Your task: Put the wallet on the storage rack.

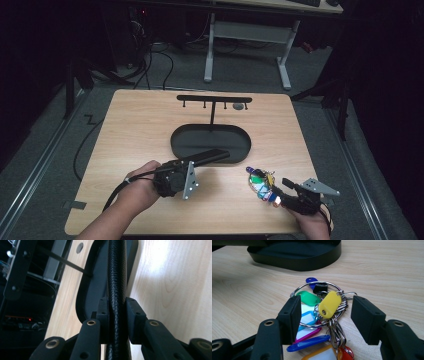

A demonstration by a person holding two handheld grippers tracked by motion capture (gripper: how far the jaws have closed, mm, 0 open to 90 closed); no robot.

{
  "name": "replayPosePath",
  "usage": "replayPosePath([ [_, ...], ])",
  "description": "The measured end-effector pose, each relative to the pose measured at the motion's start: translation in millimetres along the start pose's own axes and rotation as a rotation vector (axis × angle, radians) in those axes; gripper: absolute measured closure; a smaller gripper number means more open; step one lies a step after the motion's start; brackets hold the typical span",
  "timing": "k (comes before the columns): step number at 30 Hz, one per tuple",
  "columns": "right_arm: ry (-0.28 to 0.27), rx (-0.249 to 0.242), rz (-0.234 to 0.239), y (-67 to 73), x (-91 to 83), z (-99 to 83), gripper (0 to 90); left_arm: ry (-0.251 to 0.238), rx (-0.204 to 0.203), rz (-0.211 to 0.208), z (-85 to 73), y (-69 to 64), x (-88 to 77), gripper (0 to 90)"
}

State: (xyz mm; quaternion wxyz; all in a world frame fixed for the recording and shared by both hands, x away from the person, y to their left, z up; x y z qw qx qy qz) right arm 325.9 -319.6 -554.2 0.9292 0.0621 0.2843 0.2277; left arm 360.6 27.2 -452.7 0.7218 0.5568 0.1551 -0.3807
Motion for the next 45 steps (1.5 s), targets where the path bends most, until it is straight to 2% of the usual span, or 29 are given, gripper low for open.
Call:
replayPosePath([
  [3, 0.004, 0.0, 0.002, -0.2, 0.7, -0.1, 42.4, -0.008, 0.056, 0.029, 4.9, 3.9, 8.6, 75.4],
  [6, 0.004, 0.0, 0.003, -0.4, 0.7, -0.1, 42.3, -0.015, 0.095, 0.044, 10.3, 7.3, 17.7, 75.5],
  [9, -0.001, -0.002, 0.004, -0.6, 0.3, 0.1, 42.3, -0.026, 0.131, 0.054, 17.3, 10.6, 29.4, 75.5],
  [14, 0.002, 0.002, 0.006, -0.6, 0.3, -0.3, 42.4, -0.048, 0.169, 0.062, 28.5, 18.2, 50.9, 75.4],
  [16, 0.001, -0.001, 0.009, -0.3, 0.3, 0.0, 42.4, -0.052, 0.199, 0.078, 32.2, 21.8, 58.7, 75.3],
  [22, 0.006, -0.002, 0.019, 0.5, 1.8, -0.4, 42.4, -0.066, 0.212, 0.096, 35.9, 31.5, 77.0, 75.3],
  [31, 0.0, 0.013, 0.028, -0.2, 0.9, 0.5, 42.5, -0.054, 0.239, 0.114, 32.2, 39.6, 94.7, 75.3],
  [39, -0.007, 0.019, 0.031, -0.5, 1.0, 1.1, 42.6, -0.029, 0.235, 0.1, 32.9, 44.8, 112.9, 75.3],
  [45, -0.01, 0.02, 0.041, 1.4, 1.2, 1.8, 42.7, -0.016, 0.257, 0.092, 33.1, 46.3, 126.1, 75.2],
])
Point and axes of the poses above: each handheld gripper's, and its own axes: x roughly forward along the jaws, z roughly out of its top, y roughly to its left, the point moved 7 cm from there along x, roughly forward along the jaws, and after that the axes turned 6 degrees about x, right-handed, at the moved point
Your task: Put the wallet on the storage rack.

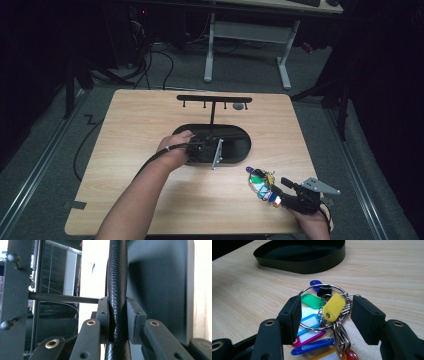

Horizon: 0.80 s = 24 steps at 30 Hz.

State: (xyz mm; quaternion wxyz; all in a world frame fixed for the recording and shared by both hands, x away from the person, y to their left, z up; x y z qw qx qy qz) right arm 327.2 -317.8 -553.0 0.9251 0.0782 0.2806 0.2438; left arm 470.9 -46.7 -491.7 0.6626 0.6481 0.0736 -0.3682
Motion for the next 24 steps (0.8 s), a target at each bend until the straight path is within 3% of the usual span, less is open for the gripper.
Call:
replayPosePath([
  [9, -0.003, 0.005, 0.006, 1.3, -0.2, 0.0, 42.7, 0.006, 0.005, -0.022, -5.9, -2.1, 15.6, 74.9],
  [16, -0.002, 0.003, 0.007, 2.5, 0.0, 0.0, 42.8, 0.059, 0.034, -0.056, -16.3, -10.1, 21.8, 74.2],
  [20, 0.0, 0.0, 0.008, 3.2, 0.3, -0.3, 42.8, 0.098, 0.017, -0.085, -24.5, -16.1, 26.0, 73.4],
  [24, 0.003, -0.001, 0.008, 3.3, 0.6, -0.7, 42.7, 0.136, -0.038, -0.125, -33.0, -21.1, 29.8, 70.9],
])
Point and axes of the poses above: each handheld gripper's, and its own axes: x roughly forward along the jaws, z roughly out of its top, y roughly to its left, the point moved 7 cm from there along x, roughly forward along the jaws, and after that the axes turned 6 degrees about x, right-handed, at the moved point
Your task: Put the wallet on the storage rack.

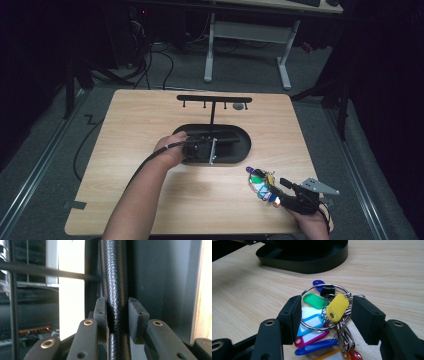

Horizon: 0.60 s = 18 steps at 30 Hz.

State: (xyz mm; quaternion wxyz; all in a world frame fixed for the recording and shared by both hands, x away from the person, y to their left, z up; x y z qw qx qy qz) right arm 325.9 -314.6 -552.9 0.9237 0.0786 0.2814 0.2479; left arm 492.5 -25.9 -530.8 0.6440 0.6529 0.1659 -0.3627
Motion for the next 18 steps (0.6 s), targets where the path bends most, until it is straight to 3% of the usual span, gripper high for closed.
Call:
replayPosePath([
  [4, 0.004, -0.002, 0.002, -0.2, 0.8, -0.3, 42.7, 0.013, -0.029, -0.033, -2.9, -3.3, 1.3, 65.3],
  [14, 0.001, -0.013, -0.005, 0.3, -0.6, 1.0, 42.5, 0.003, -0.093, -0.058, -4.0, -12.1, -7.5, 57.6],
  [18, 0.003, -0.015, -0.009, 0.8, -0.5, 1.0, 42.4, -0.039, -0.18, -0.043, -3.4, -9.1, -21.2, 57.4],
])
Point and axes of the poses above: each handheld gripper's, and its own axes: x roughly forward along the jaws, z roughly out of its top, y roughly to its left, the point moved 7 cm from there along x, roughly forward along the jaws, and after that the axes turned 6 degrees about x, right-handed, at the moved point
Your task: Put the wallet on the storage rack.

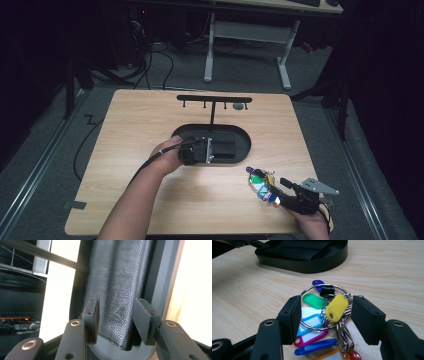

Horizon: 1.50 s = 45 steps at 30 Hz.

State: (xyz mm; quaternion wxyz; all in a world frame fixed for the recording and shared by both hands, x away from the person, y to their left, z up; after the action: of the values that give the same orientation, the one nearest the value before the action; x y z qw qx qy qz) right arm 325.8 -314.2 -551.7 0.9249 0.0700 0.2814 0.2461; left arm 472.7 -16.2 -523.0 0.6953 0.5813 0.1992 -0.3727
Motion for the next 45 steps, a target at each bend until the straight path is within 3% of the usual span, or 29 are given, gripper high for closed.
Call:
replayPosePath([
  [4, -0.006, -0.002, -0.006, -0.1, -1.8, 0.9, 42.3, -0.033, -0.063, 0.002, -0.7, -0.9, -16.2, 56.6],
  [9, -0.005, -0.004, -0.011, -0.8, -1.6, 1.2, 42.3, -0.064, -0.107, -0.001, -4.5, -5.9, -26.9, 56.4],
  [14, -0.002, -0.009, -0.015, -0.5, -0.3, 1.5, 42.2, -0.103, -0.195, -0.013, -17.2, -15.4, -39.0, 55.5],
  [17, 0.003, -0.009, -0.02, -0.6, 1.0, 1.0, 42.3, -0.125, -0.248, -0.023, -25.5, -25.8, -45.5, 54.9],
  [20, 0.007, -0.01, -0.027, -1.3, 1.0, -0.4, 42.3, -0.133, -0.267, -0.029, -32.3, -36.9, -50.9, 54.2],
  [23, 0.004, -0.012, -0.033, -2.4, 0.2, -0.4, 42.3, -0.154, -0.318, -0.047, -40.7, -49.6, -56.6, 53.5],
  [33, 0.015, -0.013, -0.039, -2.2, 1.8, -1.7, 42.3, -0.189, -0.431, -0.083, -69.5, -84.7, -70.1, 52.6],
  [34, 0.016, -0.013, -0.04, -2.3, 1.9, -2.0, 42.4, -0.199, -0.465, -0.087, -75.1, -89.2, -73.9, 52.4],
  [35, 0.016, -0.013, -0.04, -2.3, 1.9, -2.0, 42.4, -0.199, -0.465, -0.087, -75.1, -89.2, -73.9, 52.0],
  [37, 0.016, -0.014, -0.04, -2.9, 1.8, -2.2, 42.4, -0.215, -0.505, -0.091, -80.6, -92.7, -78.5, 51.8],
  [45, 0.017, -0.016, -0.037, -1.4, 1.6, -1.8, 42.3, -0.287, -0.712, -0.111, -102.2, -112.5, -98.2, 49.8],
])
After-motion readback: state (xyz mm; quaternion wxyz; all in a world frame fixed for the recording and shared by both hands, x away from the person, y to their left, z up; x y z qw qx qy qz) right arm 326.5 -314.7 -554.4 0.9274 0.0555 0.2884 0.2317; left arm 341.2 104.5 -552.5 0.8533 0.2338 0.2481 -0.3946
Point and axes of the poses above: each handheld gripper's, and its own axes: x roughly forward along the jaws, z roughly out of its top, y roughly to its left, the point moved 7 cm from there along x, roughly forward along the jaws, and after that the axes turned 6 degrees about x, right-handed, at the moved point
